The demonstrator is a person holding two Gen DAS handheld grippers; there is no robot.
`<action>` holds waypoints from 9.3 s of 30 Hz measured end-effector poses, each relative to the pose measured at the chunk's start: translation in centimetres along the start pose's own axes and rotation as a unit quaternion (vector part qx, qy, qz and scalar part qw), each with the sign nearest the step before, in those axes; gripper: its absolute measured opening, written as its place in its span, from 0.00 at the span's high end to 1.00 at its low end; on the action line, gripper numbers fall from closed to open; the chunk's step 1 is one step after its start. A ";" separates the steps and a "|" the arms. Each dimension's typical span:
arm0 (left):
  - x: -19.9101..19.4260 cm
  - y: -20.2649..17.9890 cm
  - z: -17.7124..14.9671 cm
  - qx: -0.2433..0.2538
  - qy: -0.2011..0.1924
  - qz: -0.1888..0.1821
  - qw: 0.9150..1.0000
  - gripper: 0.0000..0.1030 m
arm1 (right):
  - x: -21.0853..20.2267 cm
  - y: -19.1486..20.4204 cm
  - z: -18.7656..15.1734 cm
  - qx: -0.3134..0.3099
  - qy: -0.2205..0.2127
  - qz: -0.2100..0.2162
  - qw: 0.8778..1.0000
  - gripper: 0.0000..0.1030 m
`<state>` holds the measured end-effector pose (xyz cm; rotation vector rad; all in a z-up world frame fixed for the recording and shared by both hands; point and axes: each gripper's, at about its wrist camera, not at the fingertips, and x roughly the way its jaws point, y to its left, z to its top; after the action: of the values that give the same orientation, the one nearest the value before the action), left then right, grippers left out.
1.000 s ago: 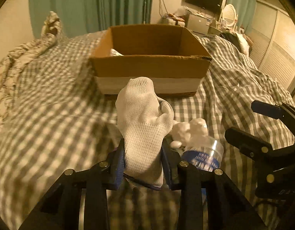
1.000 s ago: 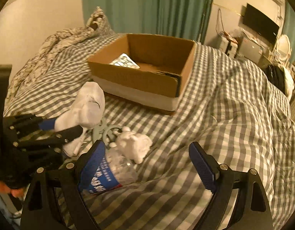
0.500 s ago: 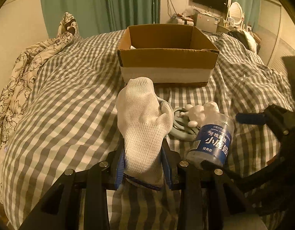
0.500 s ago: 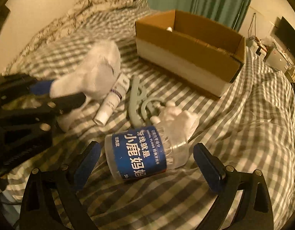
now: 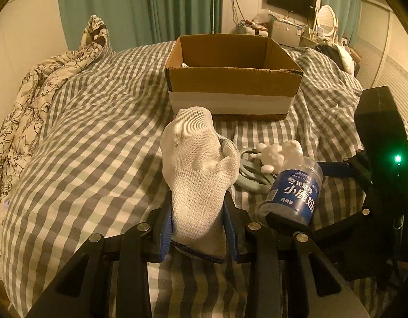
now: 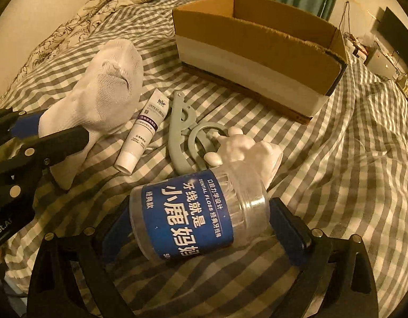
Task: Organize objects
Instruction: 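Grasp and lift the clear floss bottle with right gripper while left holds sock, then lower the sock and floss bottle into the cardboard box and open both grippers, then grasp the white toothpaste tube with left gripper while right grasps white plush toy, then carry the tube and plush toy into the cardboard box and release both, then grasp the grey plastic hanger with the left gripper, then carry the grey hanger into the cardboard box and open the left gripper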
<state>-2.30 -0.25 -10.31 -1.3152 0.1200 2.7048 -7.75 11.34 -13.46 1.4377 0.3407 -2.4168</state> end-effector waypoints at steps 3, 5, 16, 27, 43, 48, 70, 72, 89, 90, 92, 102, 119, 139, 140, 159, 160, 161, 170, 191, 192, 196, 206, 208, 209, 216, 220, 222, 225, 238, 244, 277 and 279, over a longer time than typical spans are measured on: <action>-0.4 -0.1 0.0 0.002 -0.003 0.002 1.000 0.67 | -1.0 -0.1 0.0 0.007 -0.018 -0.001 1.000 0.08; -0.7 -0.2 0.1 0.004 -0.006 0.003 1.000 0.67 | -1.9 -0.3 0.0 0.015 -0.035 0.001 0.999 0.08; -1.5 -0.8 2.3 0.010 -0.020 0.001 1.000 0.67 | -9.1 -2.6 3.8 0.028 -0.134 -0.009 0.991 0.09; -1.9 -0.3 11.5 0.007 -0.077 -0.034 0.996 0.67 | -12.9 -6.5 13.3 0.033 -0.220 -0.026 0.975 0.09; 9.6 -0.2 21.1 -0.013 -0.073 -0.018 0.997 0.67 | -4.8 -13.8 20.9 0.069 -0.203 -0.054 0.975 0.10; 12.0 -0.1 20.7 -0.013 -0.061 -0.023 0.998 0.67 | -1.9 -14.8 20.8 0.089 -0.190 -0.025 0.977 0.09; -2.1 0.6 19.5 -0.046 -0.151 0.031 0.987 0.05 | -17.8 -10.5 16.1 0.059 -0.288 -0.047 0.955 0.04; -3.2 0.8 18.7 -0.047 -0.154 0.035 0.986 0.05 | -18.8 -9.7 15.0 0.051 -0.287 -0.047 0.955 0.04; 3.1 1.1 7.2 -0.069 -0.031 0.079 0.994 0.05 | -7.1 -7.3 5.7 0.063 -0.138 -0.044 0.987 0.04; 4.2 0.9 6.5 -0.066 -0.014 0.079 0.995 0.05 | -6.4 -7.3 5.5 0.066 -0.131 -0.040 0.988 0.04; 5.6 0.7 5.2 -0.065 0.004 0.082 0.995 0.05 | -4.8 -7.5 4.9 0.074 -0.113 -0.036 0.990 0.04; 10.2 -1.4 1.9 -0.027 0.063 0.042 0.997 0.33 | -1.3 -7.5 3.6 0.078 -0.067 -0.041 0.994 0.04; 5.7 -2.0 2.4 -0.014 0.024 0.029 0.999 0.84 | 2.8 -6.0 3.7 0.055 0.009 -0.006 0.998 0.04; 2.6 -0.6 3.5 -0.006 -0.015 0.038 0.999 0.84 | 4.8 -4.1 3.3 0.025 0.041 -0.010 0.999 0.21; 2.5 -0.7 3.4 -0.007 -0.017 0.038 0.999 0.84 | 4.3 -4.0 3.3 0.025 0.033 -0.008 0.999 0.21; -0.7 -1.5 9.8 0.015 -0.088 0.017 0.996 0.84 | -9.3 -5.5 8.6 0.030 -0.132 -0.029 0.990 0.21; -0.6 -1.5 10.9 0.017 -0.094 0.018 0.995 0.84 | -9.7 -5.6 9.6 0.030 -0.141 -0.034 0.989 0.21; -0.5 -1.5 11.6 0.019 -0.099 0.019 0.995 0.84 | -10.3 -6.1 10.5 0.033 -0.152 -0.039 0.987 0.21; 2.5 -1.5 19.7 0.017 -0.121 0.014 0.992 0.84 | -11.6 -10.4 17.2 0.052 -0.202 -0.062 0.976 0.21; 14.3 -2.4 22.3 0.027 -0.054 -0.006 0.998 0.83 | -0.1 -16.5 21.7 0.096 -0.149 -0.034 0.984 0.21; 14.1 -2.5 22.3 0.029 -0.056 -0.006 0.998 0.82 | -0.3 -16.6 21.7 0.097 -0.151 -0.032 0.983 0.21; 13.0 -2.5 22.3 0.031 -0.056 -0.004 0.998 0.73 | -1.9 -16.7 21.4 0.108 -0.166 -0.036 0.980 0.18; 5.0 -1.4 22.2 0.010 -0.105 0.027 0.994 0.21 | -12.3 -14.1 19.6 0.082 -0.237 -0.071 0.965 0.09; 3.1 -0.9 21.8 0.003 -0.111 0.039 0.993 0.16 | -14.3 -13.2 18.6 0.077 -0.245 -0.076 0.963 0.08; 2.5 -0.7 21.5 0.000 -0.112 0.044 0.993 0.16 | -14.8 -13.1 18.2 0.075 -0.247 -0.076 0.963 0.08; 0.4 1.2 15.8 -0.035 -0.080 0.050 0.995 0.16 | -15.3 -10.5 12.6 0.061 -0.235 -0.080 0.967 0.08; 1.7 1.3 12.3 -0.049 -0.054 0.061 0.996 0.16 | -11.7 -9.5 9.4 0.071 -0.196 -0.085 0.974 0.08; 2.8 1.0 10.5 -0.051 -0.036 0.061 0.996 0.16 | -9.2 -9.2 7.8 0.072 -0.168 -0.084 0.980 0.08; 4.4 0.2 8.6 -0.051 -0.017 0.060 0.997 0.16 | -5.7 -9.1 6.0 0.076 -0.121 -0.093 0.985 0.08; 10.6 -2.7 3.9 -0.059 0.051 0.022 0.997 0.16 | -1.4 -10.3 3.9 0.103 -0.070 -0.095 0.988 0.08; 11.4 -4.4 3.1 -0.048 0.053 -0.001 0.997 0.16 | -1.4 -10.4 3.8 0.114 -0.070 -0.093 0.987 0.08; 3.3 -4.7 3.5 0.008 0.001 -0.047 0.999 0.91 | -6.4 -8.5 2.4 0.120 -0.130 -0.100 0.979 0.08; 2.2 -4.5 3.8 0.013 -0.008 -0.046 0.999 0.91 | -7.2 -8.2 2.3 0.120 -0.137 -0.102 0.978 0.08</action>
<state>-5.91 4.91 -9.72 -1.2583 0.0886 2.6277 -9.46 19.12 -5.61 1.1810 0.1398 -2.8625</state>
